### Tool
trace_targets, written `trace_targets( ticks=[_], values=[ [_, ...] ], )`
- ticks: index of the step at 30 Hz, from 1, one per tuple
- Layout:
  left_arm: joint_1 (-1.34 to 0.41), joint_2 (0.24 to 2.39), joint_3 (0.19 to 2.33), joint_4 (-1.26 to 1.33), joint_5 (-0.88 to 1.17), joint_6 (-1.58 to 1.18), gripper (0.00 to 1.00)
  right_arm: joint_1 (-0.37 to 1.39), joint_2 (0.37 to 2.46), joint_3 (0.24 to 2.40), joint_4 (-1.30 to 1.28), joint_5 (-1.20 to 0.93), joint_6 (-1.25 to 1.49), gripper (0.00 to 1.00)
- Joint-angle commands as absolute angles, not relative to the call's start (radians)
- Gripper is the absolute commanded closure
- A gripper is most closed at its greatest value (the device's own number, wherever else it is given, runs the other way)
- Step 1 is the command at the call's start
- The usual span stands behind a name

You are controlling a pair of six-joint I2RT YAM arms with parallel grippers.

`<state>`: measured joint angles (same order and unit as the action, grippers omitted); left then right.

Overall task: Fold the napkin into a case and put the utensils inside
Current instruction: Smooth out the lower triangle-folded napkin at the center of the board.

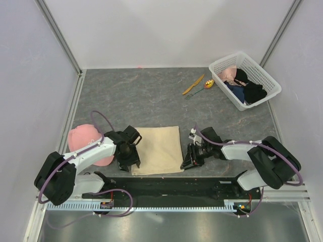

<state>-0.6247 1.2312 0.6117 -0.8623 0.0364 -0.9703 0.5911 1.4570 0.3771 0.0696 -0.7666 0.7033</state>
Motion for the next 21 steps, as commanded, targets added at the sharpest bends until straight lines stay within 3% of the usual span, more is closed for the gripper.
trace_targets(
  ticks=[1, 5, 8, 13, 21],
  values=[
    [-0.621, 1.230, 0.597, -0.833, 0.052, -1.019, 0.41, 0.532, 1.399, 0.454, 0.002, -0.670, 0.681, 0.55],
    [-0.621, 1.223, 0.583, -0.833, 0.058, -1.028, 0.45, 0.445, 1.466, 0.601, -0.061, -0.629, 0.641, 0.44],
    [-0.621, 1.233, 0.575, -0.828, 0.066, -1.028, 0.47, 0.394, 1.587, 0.739, -0.106, -0.632, 0.582, 0.42],
    [-0.621, 1.229, 0.557, -0.825, 0.063, -1.032, 0.53, 0.367, 1.771, 0.948, -0.150, -0.635, 0.529, 0.44],
    [-0.621, 1.216, 0.540, -0.815, 0.060, -1.045, 0.59, 0.361, 1.887, 1.025, -0.127, -0.673, 0.532, 0.54]
  ],
)
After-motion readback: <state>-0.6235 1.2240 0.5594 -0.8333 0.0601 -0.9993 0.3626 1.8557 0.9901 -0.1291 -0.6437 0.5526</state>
